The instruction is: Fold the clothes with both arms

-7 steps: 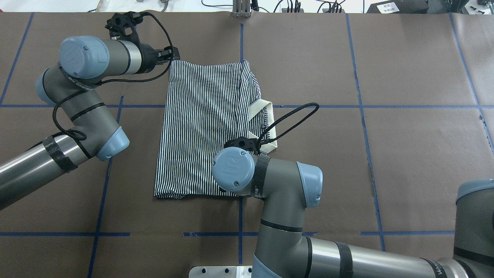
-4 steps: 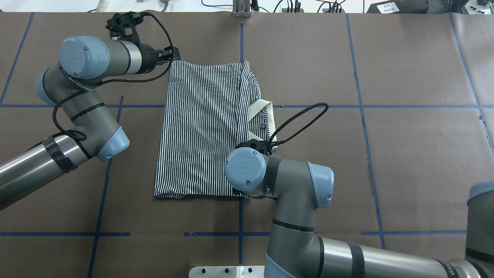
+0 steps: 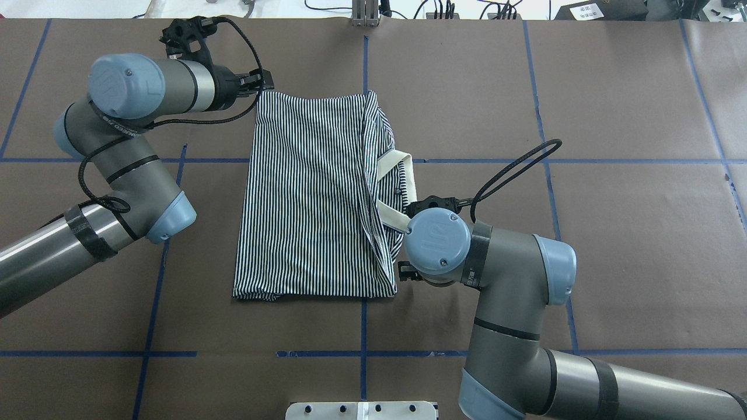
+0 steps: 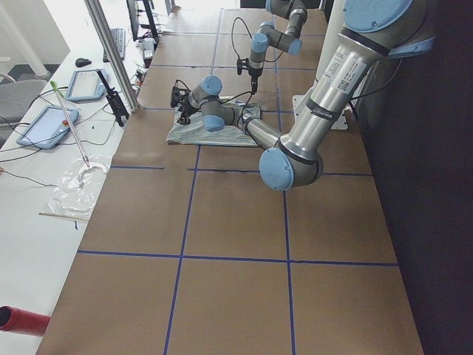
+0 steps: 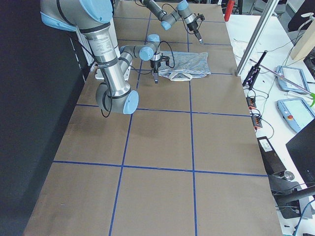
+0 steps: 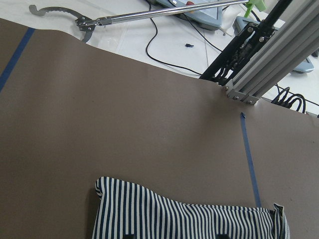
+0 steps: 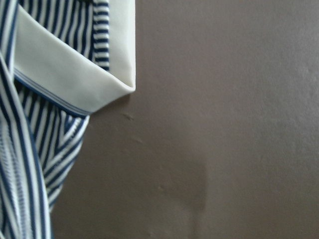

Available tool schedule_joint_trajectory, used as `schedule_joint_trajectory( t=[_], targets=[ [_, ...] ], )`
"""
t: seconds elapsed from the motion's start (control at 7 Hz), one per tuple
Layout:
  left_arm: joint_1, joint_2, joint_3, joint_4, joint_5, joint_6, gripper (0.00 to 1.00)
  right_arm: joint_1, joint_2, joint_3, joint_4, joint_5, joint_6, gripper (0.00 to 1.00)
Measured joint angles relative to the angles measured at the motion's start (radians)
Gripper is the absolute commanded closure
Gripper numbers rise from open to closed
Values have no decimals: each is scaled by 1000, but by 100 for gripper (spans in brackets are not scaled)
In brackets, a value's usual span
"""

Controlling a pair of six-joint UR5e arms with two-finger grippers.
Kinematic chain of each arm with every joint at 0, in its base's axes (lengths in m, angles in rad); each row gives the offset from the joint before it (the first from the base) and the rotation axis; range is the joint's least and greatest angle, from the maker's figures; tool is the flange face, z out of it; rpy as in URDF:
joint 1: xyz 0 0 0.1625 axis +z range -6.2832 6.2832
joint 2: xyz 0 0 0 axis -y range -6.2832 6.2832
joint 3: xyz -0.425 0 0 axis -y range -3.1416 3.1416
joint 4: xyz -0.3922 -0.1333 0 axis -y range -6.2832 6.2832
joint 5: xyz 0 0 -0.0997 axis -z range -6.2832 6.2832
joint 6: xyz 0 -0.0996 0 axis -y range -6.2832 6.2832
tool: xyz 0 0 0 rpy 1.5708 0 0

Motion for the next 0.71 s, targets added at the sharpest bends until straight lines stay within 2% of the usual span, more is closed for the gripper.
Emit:
schedule_joint_trajectory(
  t=[0.14,0.43,0.71],
  targets=[
    [0,0,-1,0,-1,0,37,11,46,-31,18,-3,1,0],
    [1,1,-4,0,-1,-2,37,25,183,-198,91,-7,4,0],
    [4,5,-13,1,-1,-7,37,28,235,-289,118,-6,3,0]
  ],
)
